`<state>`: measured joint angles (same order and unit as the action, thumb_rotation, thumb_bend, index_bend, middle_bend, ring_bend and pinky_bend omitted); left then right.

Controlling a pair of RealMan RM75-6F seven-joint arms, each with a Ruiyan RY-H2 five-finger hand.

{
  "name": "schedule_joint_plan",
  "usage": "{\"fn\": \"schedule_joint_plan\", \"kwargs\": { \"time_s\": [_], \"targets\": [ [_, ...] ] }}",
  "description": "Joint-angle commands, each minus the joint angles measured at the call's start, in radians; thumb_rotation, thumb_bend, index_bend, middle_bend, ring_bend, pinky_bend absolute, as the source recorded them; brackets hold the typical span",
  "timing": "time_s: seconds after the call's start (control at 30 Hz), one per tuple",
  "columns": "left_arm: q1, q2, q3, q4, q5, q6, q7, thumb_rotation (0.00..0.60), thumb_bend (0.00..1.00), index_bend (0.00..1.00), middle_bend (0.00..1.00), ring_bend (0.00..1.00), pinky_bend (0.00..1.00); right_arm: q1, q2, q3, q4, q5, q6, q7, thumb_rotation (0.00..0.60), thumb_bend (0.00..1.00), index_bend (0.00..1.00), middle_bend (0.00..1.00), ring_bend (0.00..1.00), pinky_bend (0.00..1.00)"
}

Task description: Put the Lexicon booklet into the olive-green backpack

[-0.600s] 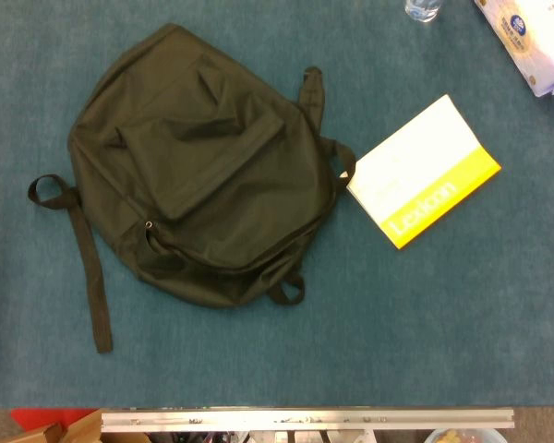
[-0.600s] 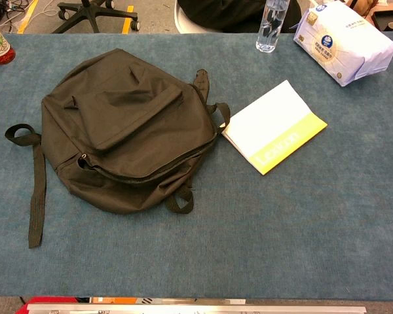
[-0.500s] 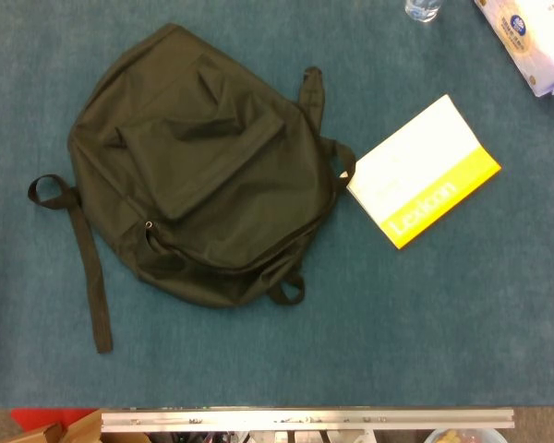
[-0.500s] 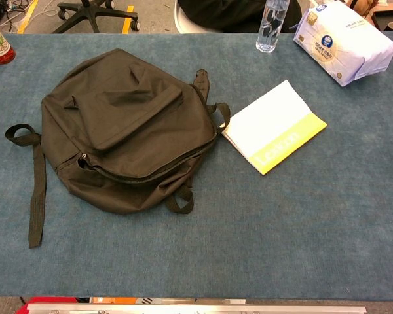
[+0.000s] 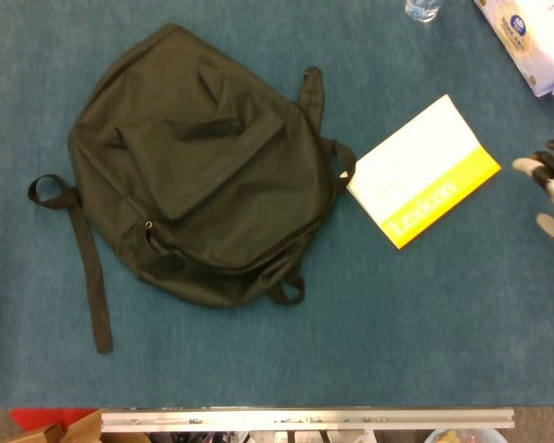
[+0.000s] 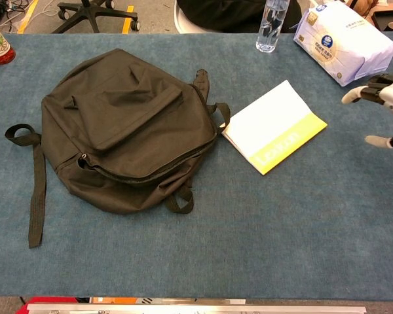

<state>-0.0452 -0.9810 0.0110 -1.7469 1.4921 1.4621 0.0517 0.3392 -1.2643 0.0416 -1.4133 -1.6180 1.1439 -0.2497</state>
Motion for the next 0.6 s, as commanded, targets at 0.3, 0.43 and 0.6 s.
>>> {"fn": "schedule_joint_plan", "kwargs": {
  "time_s": [0.3,0.43,0.6],
  "targets": [
    [0.006,-0.002,-0.004,0.014,-0.033,-0.011,-0.016,0.6,0.25,0.16,0.17,0.19,0.19,0.158,-0.17,0.036,0.173,0.107,-0.223,-0.058,0.6,0.19,0.29,0.34,0.2,0.35],
    [0.007,-0.002,-0.008,0.018,-0.045,-0.014,-0.023,0.6,0.25,0.16,0.17,0.19,0.19,0.189,-0.205,0.04,0.206,0.135,-0.264,-0.074,0.6,0.19,0.29,0.34,0.2,0.35],
    [0.01,0.002,-0.011,0.024,-0.051,-0.012,-0.033,0.6,0.25,0.16,0.17,0.19,0.2,0.219,-0.23,0.039,0.228,0.163,-0.301,-0.098,0.6,0.19,0.29,0.34,0.2,0.35]
  ]
}}
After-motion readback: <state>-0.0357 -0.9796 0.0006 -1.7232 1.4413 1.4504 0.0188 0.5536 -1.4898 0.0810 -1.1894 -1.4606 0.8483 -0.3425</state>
